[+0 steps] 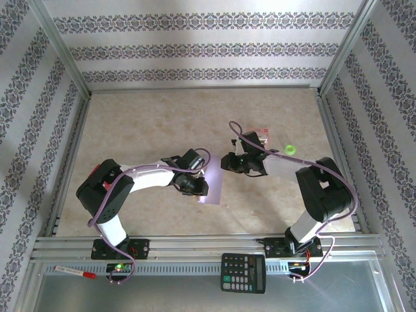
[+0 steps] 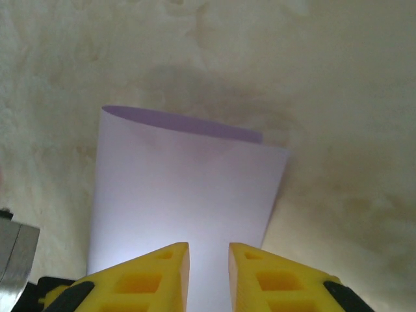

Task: Fold a paper plane with a square sheet of paper (pick it up from the middle)
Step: First fold in half a square sheet of paper at the center of the table.

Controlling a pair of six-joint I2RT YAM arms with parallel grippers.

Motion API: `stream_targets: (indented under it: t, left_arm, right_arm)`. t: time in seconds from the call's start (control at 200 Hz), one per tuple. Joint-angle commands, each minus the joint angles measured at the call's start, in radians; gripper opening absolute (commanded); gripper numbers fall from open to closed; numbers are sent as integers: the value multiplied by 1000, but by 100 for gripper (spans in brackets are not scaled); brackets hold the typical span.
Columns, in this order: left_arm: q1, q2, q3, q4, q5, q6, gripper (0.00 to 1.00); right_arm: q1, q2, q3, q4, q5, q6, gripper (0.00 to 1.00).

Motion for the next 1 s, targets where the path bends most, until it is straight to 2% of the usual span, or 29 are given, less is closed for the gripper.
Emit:
stream_targets:
  t: [0.0,0.225,0.435,0.994]
  left_arm:
    - [2,38,-14,-20,39,-14,22]
    - [6,32,-22,-14,43,-17,23]
    - [16,25,-22,-14,45,-14,28]
    - [83,-7,30,-37,16,8,61]
  right_arm:
    - [6,64,58,25,-12,-21,22]
    - [6,173,108,27,-16,-31,20]
    - [14,195,98,23,-10,-30,19]
    - [22,193,37,10,26,-47,16]
